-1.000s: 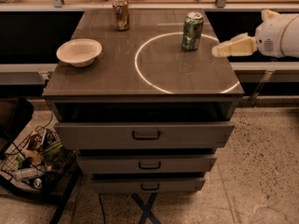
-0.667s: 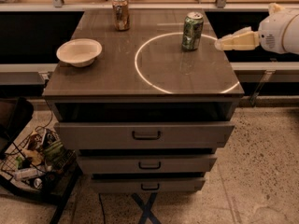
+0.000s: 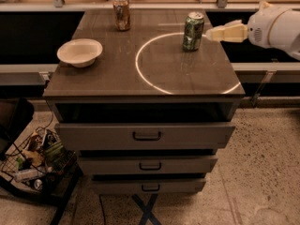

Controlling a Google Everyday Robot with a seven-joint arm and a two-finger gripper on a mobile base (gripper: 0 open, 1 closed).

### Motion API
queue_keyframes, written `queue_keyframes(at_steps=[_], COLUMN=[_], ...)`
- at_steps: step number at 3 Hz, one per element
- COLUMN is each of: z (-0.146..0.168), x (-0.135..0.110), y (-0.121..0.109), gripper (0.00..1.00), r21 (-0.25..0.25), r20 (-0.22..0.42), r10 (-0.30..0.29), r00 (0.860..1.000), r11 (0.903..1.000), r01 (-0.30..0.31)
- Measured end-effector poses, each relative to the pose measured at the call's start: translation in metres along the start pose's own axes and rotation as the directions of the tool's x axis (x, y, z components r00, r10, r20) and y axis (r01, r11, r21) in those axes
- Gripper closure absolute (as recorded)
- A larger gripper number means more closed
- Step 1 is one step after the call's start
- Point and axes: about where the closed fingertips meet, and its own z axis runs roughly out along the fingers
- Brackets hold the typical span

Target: Move green can near paper bowl

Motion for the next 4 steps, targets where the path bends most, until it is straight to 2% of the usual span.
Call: queue_keyframes(at_steps=[1,2,3,4], z=[0.051,0.094,0.131,0.149], x=[-0.004,-0.005,0.008,0.016], y=[0.006,0.014,0.023,0.027], gripper=[0.00,0.00,0.00,0.00], r21=[-0.022,-0.027,-0.021,-0.013], r20=[0.078,0.141,0.192,0.209], r10=[0.090,0.120,0.134,0.125], r00=[0.993,0.983,0.972,0.970], r11=[0.9958,0.9927,0.9910,0.9920], r01=[-0.088,-0.118,-0.132,-0.126])
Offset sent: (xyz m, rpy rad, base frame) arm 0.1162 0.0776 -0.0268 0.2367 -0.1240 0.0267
